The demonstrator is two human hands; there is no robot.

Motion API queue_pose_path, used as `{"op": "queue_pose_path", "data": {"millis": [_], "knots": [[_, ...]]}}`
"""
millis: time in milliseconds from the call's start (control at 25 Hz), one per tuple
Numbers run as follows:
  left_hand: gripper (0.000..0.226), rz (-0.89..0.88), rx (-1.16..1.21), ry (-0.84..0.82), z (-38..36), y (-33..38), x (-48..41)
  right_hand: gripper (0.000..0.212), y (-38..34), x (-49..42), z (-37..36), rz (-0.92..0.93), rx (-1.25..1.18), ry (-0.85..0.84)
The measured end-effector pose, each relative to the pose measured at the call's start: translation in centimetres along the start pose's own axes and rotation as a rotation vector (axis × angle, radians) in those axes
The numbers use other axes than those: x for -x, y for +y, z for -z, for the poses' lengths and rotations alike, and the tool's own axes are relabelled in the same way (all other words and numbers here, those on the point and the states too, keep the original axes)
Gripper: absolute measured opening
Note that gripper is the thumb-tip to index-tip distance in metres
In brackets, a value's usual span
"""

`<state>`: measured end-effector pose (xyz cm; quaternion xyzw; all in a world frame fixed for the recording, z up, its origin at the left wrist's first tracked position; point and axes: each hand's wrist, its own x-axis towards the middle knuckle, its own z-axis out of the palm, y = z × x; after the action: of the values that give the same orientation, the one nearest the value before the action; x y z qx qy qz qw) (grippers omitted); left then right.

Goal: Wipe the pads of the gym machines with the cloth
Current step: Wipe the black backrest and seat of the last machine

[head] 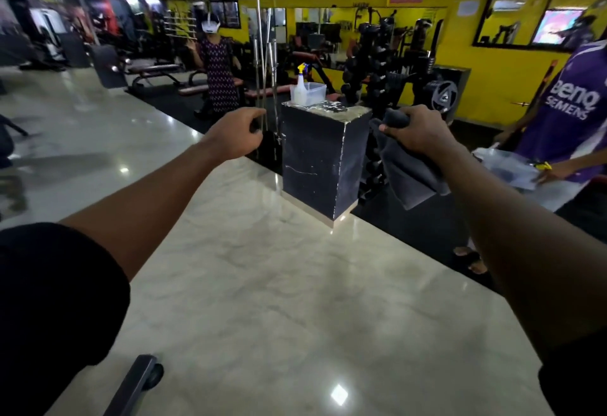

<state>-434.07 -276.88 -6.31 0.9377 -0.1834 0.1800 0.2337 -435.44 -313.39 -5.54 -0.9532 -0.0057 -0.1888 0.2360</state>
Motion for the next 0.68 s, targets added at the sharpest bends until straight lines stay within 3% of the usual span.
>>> {"op": "queue_pose_path", "data": {"millis": [440,680], "knots": [[0.055,0.016,-0.017,-0.002,-9.0,-11.8,-29.2,0.026,4.0,-31.6,-11.7,0.044,-0.046,-0.023],[0.057,0.063,-0.04,-0.008,-13.6,-18.6,-45.5,0.036,5.7,-49.0,-17.0,0.036,-0.072,-0.041]]}}
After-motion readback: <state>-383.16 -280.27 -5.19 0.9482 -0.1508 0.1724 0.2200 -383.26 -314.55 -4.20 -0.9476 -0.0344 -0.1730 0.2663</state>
